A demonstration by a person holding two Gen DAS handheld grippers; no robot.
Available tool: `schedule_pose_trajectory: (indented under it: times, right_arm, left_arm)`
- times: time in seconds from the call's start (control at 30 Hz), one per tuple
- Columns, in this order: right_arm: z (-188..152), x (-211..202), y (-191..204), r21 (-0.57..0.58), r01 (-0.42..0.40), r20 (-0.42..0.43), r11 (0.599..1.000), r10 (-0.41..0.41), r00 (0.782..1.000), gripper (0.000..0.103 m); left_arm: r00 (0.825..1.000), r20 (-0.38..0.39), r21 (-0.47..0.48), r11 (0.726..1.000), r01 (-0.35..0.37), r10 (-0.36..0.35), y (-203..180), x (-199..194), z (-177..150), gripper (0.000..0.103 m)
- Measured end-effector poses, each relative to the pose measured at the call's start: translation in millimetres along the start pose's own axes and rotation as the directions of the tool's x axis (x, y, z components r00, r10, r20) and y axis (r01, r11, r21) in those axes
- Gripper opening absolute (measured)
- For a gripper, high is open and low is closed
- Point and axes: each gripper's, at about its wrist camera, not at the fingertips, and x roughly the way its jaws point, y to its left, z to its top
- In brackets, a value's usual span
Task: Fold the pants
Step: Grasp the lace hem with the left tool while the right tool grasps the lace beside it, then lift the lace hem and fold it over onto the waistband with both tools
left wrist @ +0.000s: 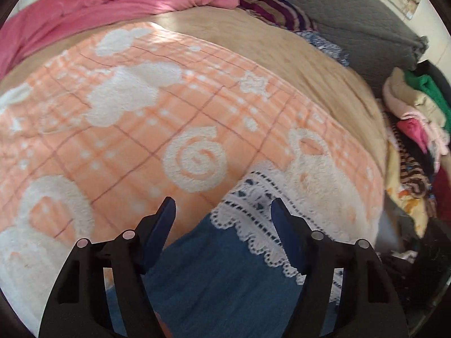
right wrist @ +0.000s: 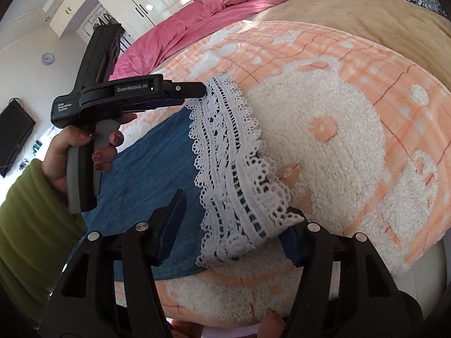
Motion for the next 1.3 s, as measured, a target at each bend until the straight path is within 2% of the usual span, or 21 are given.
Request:
schedule_pose_trajectory:
  times: [0.1,0.17,0.3,0.4,0.47,0.5,0.57,0.63,0.73,0.83,0.93,1.03,1.1,1.13,1.2,1.23,1.3]
  right_arm:
    - [2.0,2.4,0.5,0.001,-0.018,0.003,1.000,0.018,1.000,0.051]
    - [2.6,2.6,-0.1,0.003,-0.029,0.002,1.000,0.029,1.000,0.025]
    - [5.4,8.1,-0.8,0.012,-0.049,-0.009,0.999,0.049,0.999,0.024]
    - [6.0,11.7,0.9,0.011,-0.069,-0.010,0.998,0.069,0.998,0.024]
    - [6.7,13.7,3.2,0.004,-0.089,-0.003,0.996,0.089,0.996,0.017]
    - [7.1,13.9,3.8,0.003,-0.112,0.001,0.994,0.112,0.994,0.016]
    - [8.4,15.4,6.0,-0.003,-0.125,0.006,0.992,0.125,0.992,0.015]
    - [8.7,14.1,9.4,-0.014,-0.163,0.023,0.986,0.164,0.986,0.015]
    - [9.4,12.4,16.8,-0.044,-0.192,0.044,0.980,0.194,0.980,0.015]
    - [7.4,7.3,32.1,-0.121,-0.197,0.069,0.973,0.207,0.976,0.015]
    - [2.0,-1.2,57.8,-0.237,-0.206,0.097,0.949,0.234,0.967,0.015]
    - [-9.9,-8.5,102.2,-0.394,-0.199,0.115,0.897,0.263,0.958,0.015]
    - [-18.9,-4.5,136.8,-0.465,-0.228,0.072,0.856,0.293,0.953,0.015]
    - [-23.9,1.5,153.2,-0.495,-0.235,0.046,0.837,0.296,0.954,0.015]
    - [-32.5,17.1,174.1,-0.534,-0.256,-0.006,0.805,0.299,0.954,0.015]
    - [-39.6,29.5,185.1,-0.557,-0.253,-0.043,0.791,0.277,0.960,0.015]
    - [-53.2,45.8,195.4,-0.591,-0.247,-0.088,0.768,0.242,0.966,0.015]
  left_arm:
    - [0.999,-0.015,0.025,0.999,0.047,-0.047,-1.9,10.7,1.8,0.068]
    - [0.997,-0.041,0.029,0.997,0.073,-0.072,-2.7,19.7,2.6,0.068]
    - [0.987,-0.044,-0.006,0.988,0.154,-0.154,0.2,31.0,0.4,0.068]
    - [0.985,-0.018,-0.045,0.984,0.172,-0.173,3.4,33.9,-3.1,0.068]
    - [0.982,-0.015,-0.061,0.980,0.187,-0.188,1.0,32.7,-5.9,0.054]
    - [0.984,-0.021,-0.057,0.983,0.176,-0.177,-1.6,32.3,-7.6,0.041]
    - [0.983,-0.022,-0.055,0.982,0.181,-0.182,-2.7,27.6,-9.4,0.030]
    - [0.980,0.014,-0.060,0.979,0.197,-0.196,0.1,17.0,-12.0,0.024]
    - [0.972,0.104,-0.059,0.974,0.220,-0.213,4.5,-10.3,-18.2,0.023]
    - [0.961,0.174,-0.069,0.971,0.229,-0.214,14.9,-43.7,-28.4,0.022]
    - [0.949,0.240,-0.099,0.967,0.234,-0.205,33.9,-81.2,-45.2,0.022]
    - [0.933,0.297,-0.132,0.959,0.251,-0.203,54.5,-112.1,-66.0,0.023]
    - [0.933,0.311,-0.166,0.956,0.240,-0.180,67.0,-124.3,-82.4,0.023]
    - [0.935,0.315,-0.198,0.952,0.232,-0.162,75.9,-128.4,-91.9,0.026]
    - [0.942,0.319,-0.278,0.940,0.197,-0.103,92.4,-134.6,-107.1,0.028]
    - [0.948,0.312,-0.339,0.924,0.177,-0.067,103.3,-136.2,-114.9,0.031]
    - [0.949,0.316,-0.482,0.857,0.180,-0.022,128.0,-144.6,-135.8,0.034]
